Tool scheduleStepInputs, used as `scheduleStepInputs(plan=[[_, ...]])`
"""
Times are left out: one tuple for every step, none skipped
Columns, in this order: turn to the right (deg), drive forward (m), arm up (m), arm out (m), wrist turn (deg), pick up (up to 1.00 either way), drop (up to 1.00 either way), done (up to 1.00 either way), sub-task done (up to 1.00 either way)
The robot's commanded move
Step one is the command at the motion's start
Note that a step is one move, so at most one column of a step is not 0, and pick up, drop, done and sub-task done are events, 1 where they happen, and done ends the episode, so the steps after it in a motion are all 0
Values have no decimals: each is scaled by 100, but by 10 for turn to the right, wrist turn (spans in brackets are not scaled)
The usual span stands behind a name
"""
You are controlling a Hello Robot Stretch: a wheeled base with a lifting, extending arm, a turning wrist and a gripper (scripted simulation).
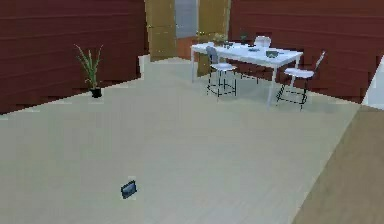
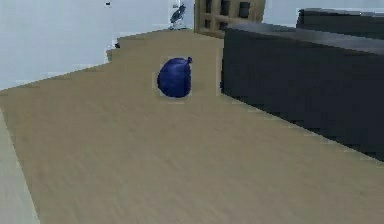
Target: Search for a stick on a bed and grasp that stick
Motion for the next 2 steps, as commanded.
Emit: scheduleStepInputs(plan=[[0,100,0,0,0,0,0,0,0],[150,0,0,0,0,0,0,0,0]])
